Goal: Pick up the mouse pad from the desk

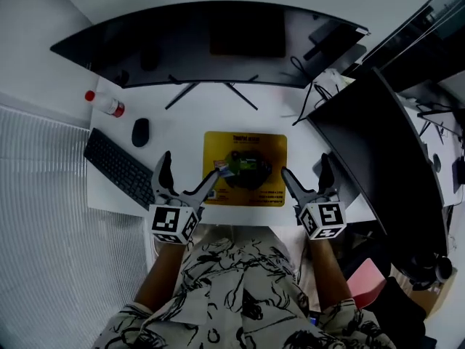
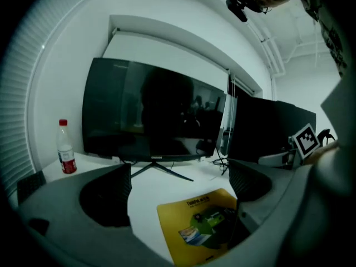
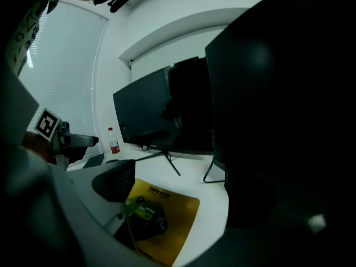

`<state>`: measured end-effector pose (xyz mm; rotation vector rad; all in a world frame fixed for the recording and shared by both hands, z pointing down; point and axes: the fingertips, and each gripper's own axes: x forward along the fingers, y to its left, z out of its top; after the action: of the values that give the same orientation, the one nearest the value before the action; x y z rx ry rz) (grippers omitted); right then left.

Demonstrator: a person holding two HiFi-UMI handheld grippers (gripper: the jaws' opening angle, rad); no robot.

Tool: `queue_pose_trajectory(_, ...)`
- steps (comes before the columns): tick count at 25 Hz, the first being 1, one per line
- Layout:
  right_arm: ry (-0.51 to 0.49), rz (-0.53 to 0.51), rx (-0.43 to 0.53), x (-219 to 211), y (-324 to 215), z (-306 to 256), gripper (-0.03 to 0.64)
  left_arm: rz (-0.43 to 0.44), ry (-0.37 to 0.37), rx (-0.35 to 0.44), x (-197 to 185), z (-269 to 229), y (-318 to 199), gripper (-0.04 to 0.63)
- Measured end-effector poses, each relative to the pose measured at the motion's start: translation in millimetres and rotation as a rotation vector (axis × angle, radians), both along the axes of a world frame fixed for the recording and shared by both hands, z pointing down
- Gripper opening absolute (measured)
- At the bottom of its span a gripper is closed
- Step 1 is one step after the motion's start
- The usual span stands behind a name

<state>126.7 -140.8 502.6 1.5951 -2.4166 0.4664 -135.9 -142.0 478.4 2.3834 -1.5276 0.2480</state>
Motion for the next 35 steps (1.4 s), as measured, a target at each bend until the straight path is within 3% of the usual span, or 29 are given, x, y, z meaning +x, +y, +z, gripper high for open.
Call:
queue_pose_trajectory(10, 0.085, -0.087, -0.285, -14.6, -3.9, 127.3, 0.485, 0.052, -0.097, -0.277, 12.5, 123.8, -8.8, 0.509)
queue_pose_trajectory(15, 0.109, -0.092, -0.368, -17.1, -1.8, 162.8, 0.468, 0.055, -0.118, -0.38, 15.5, 167.2, -4.5, 0.509)
queue_pose_trajectory(21, 0.139, -0.106, -0.408, -21.6, -2.1, 182.1, 0.452, 0.052, -0.161, -0.439, 20.5, 194.3, -4.1, 0.486)
queue_pose_trajectory(23, 0.142, -0.095, -0.417, -21.7, -0.8, 185.9, 0.408, 0.034, -0.166, -0.475, 18.0, 203.6, -2.1, 0.468)
queue_pose_trajectory(27, 0.138, -0.073, -0.427, -20.4, -1.7, 189.1, 0.336, -0.015, -0.157, -0.515, 10.6, 213.0, -2.2, 0.376)
queue_pose_trajectory(35, 0.213, -0.038, -0.427, -11.5, -3.3, 192.8, 0.249, -0.042, -0.259, -0.539, 5.2, 217.2, -1.1, 0.258)
